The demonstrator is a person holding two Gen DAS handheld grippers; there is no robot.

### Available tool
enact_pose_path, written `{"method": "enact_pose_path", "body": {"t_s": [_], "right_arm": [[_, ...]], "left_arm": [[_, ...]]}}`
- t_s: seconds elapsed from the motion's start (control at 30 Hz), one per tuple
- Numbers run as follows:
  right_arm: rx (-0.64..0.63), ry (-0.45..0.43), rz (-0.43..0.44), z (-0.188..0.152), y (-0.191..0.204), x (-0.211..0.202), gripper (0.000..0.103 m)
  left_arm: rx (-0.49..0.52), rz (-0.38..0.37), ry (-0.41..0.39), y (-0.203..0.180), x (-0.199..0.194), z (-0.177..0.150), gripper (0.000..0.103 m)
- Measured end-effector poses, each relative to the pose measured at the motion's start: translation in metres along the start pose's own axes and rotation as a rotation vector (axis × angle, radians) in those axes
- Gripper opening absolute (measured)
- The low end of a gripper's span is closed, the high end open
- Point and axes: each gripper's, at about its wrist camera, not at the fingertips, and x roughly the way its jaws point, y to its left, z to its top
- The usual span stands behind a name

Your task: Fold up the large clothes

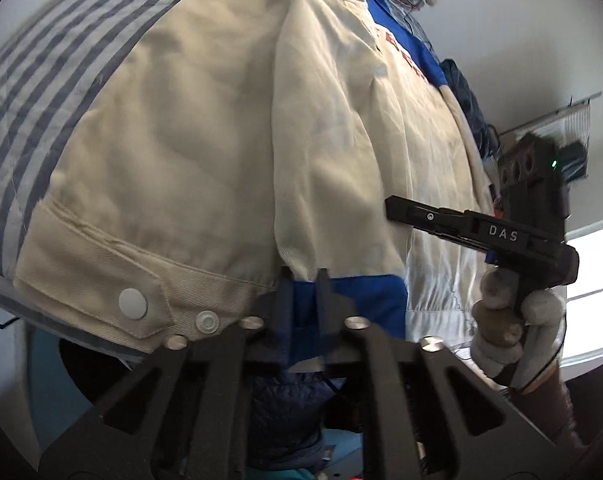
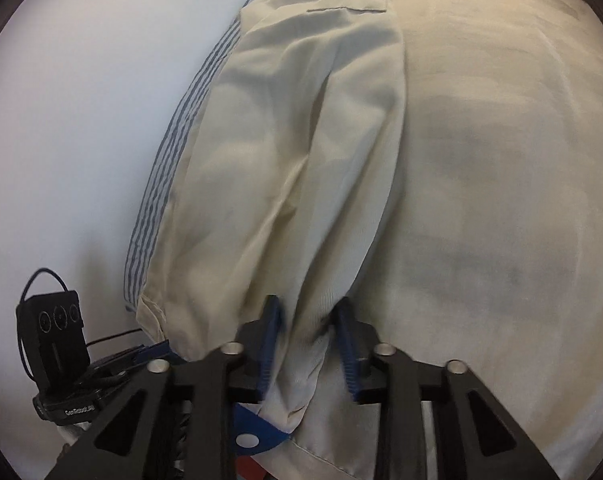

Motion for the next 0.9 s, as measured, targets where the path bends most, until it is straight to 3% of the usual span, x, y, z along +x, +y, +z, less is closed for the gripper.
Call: {"method": "enact_pose_path", "body": {"t_s": [0.13, 0.23, 0.33, 0.4, 0.47, 0.5, 0.53, 0.63, 0.77, 0.83, 0.9], "right_arm": [[0.009, -0.064, 0.122, -0.002, 0.014, -0.023, 0.004], [-0.040, -0.046, 0.098, -0.008, 0.019, -0.030, 0.004], [-0.157, 0.021, -0.048, -0.013, 0.026, -0.022, 0.023], [-0.217, 0.018, -0.112, -0.013, 0.031, -0.027, 0.025], [-0.230, -0.015, -0.105, -0.008, 0.033, -0.040, 0.029], [-0.240, -0.040, -0.105, -0.003, 0.036, -0.048, 0.030], [-0.255, -0.067, -0.111, 0.002, 0.039, -0.056, 0.032], [-0.290, -0.127, -0.125, 0.025, 0.054, -0.070, 0.036], [-0.332, -0.186, -0.146, 0.066, 0.082, -0.070, 0.042], [-0.355, -0.206, -0.154, 0.094, 0.098, -0.061, 0.050], [-0.384, -0.218, -0.187, 0.116, 0.112, -0.050, 0.051]], "left_arm": [[0.037, -0.020, -0.124, -0.012, -0.043, 0.001, 0.004], [0.074, -0.010, -0.185, -0.014, -0.072, -0.006, 0.004], [0.098, 0.020, -0.150, -0.015, -0.063, -0.013, 0.005], [0.110, 0.046, -0.122, -0.014, -0.051, -0.016, 0.005], [0.084, 0.056, -0.101, -0.009, -0.043, -0.019, 0.018], [0.073, 0.051, -0.101, -0.006, -0.043, -0.019, 0.038], [0.056, 0.050, -0.109, -0.003, -0.043, -0.018, 0.051], [0.028, 0.065, -0.118, 0.008, -0.042, -0.018, 0.053], [-0.024, 0.020, -0.083, 0.023, -0.037, -0.017, 0.053], [-0.068, -0.024, -0.053, 0.031, -0.032, -0.017, 0.053], [-0.110, -0.081, -0.019, 0.037, -0.028, -0.018, 0.053]]}}
